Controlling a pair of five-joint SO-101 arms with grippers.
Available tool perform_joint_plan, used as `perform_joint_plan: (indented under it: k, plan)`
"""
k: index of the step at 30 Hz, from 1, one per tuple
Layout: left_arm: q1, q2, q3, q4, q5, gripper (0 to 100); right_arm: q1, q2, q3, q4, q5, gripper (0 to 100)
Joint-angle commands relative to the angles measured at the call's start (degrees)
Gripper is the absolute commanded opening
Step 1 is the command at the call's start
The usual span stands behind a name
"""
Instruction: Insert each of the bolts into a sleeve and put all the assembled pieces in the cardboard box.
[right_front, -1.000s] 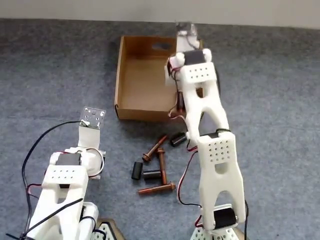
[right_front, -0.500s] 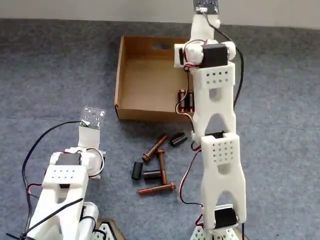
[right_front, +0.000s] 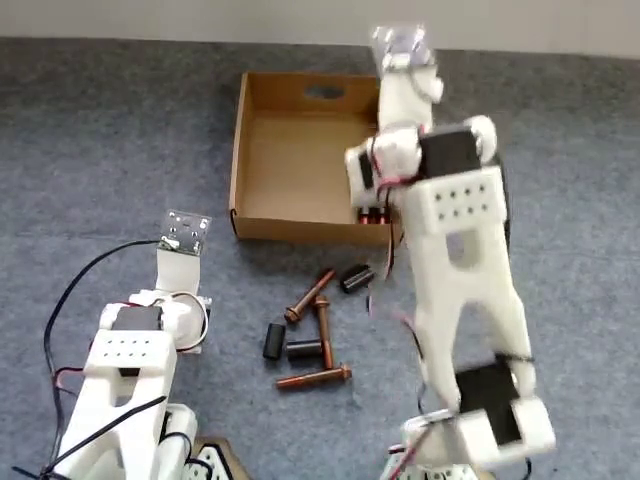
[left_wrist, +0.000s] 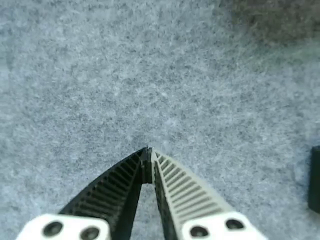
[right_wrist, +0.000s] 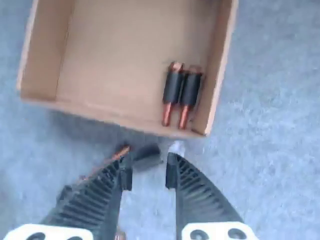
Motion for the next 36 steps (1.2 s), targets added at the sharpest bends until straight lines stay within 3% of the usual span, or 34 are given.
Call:
perform_joint_plan:
  k: [1,3,8,14,18,28,36]
  plan:
    - [0.75,-0.22,-0.4,-0.79,-0.35,1,-3.12,-13.32,24.31,-9.54,3.43,10.2]
    - [0.75,-0.22,-0.4,-0.79,-0.35,1,-4.53,-18.33,34.68,-14.81,3.87,11.6]
    - [0.75,-0.13,-0.4,-0.79,-0.35,1,-6.9,-23.25,50.68,-23.69,2.99,26.3]
    - [0.75,-0.13,-0.4,-0.79,-0.35,1,-6.9,-23.16,58.42,-37.23,1.14,22.4]
    - [0.75,-0.04,-0.4,-0.79,-0.35,1,-6.73,-23.16,60.09,-43.21,-7.65,22.3]
    - [0.75,-0.04,-0.31,-0.79,-0.35,1,-6.64,-12.7,59.38,-45.05,-8.35,22.4]
    - [0.75,-0.04,-0.31,-0.79,-0.35,1,-6.64,1.54,48.66,-47.43,-21.71,22.4]
